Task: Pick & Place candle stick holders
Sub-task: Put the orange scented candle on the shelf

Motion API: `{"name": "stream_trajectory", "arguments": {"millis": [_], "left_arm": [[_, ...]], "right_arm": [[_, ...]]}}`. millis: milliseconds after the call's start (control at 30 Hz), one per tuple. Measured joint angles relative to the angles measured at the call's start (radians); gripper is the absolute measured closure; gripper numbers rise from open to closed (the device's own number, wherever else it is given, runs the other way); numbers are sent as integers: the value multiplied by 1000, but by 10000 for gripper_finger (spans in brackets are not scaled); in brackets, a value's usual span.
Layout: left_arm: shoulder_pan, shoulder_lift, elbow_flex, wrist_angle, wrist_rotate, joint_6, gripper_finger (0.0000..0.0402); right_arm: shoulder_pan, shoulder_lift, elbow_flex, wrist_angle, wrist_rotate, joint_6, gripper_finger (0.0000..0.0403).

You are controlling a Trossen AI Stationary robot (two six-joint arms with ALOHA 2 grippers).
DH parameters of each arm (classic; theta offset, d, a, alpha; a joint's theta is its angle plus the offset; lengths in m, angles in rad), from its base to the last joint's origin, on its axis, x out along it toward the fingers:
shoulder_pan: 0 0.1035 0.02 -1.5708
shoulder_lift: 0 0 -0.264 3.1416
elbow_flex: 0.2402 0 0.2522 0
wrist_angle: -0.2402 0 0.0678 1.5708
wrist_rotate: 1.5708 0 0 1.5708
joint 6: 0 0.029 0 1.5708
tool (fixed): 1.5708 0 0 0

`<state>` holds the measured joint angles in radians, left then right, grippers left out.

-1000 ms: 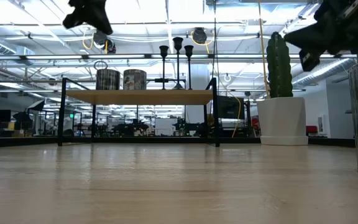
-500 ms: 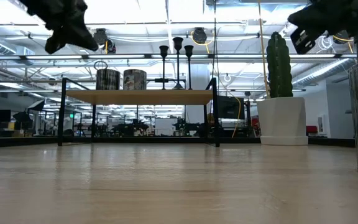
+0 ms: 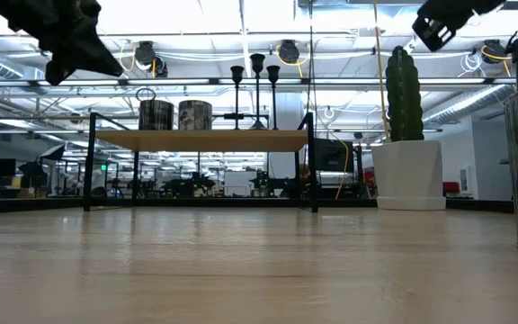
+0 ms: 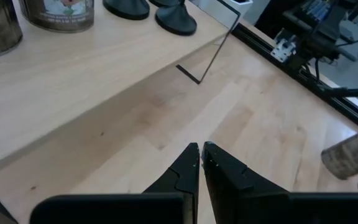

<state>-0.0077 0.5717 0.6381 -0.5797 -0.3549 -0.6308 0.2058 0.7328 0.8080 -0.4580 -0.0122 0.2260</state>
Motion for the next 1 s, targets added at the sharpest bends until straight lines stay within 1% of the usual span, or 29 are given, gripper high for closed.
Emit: {"name": "stream_trajectory", "arguments": {"millis": [233,433,700,867,1000], "left_arm": [[-69,-78,-49,-1,-40,4,376],[-126,-147,-86,-35,-75,0,376],[-195,-215,-89,-115,-102,-5,376],[-229,-243,-89,-147,-129,3,376],[-257,-248,-89,-170,-145,9,376]], "right_arm": [[138,151,56,-11,93,99,403],[237,296,111,-39,126,192,403],[344,497,315,-256,116,354,403],[386,607,430,-356,112,501,403],[404,678,480,-431,53,603,403]]}}
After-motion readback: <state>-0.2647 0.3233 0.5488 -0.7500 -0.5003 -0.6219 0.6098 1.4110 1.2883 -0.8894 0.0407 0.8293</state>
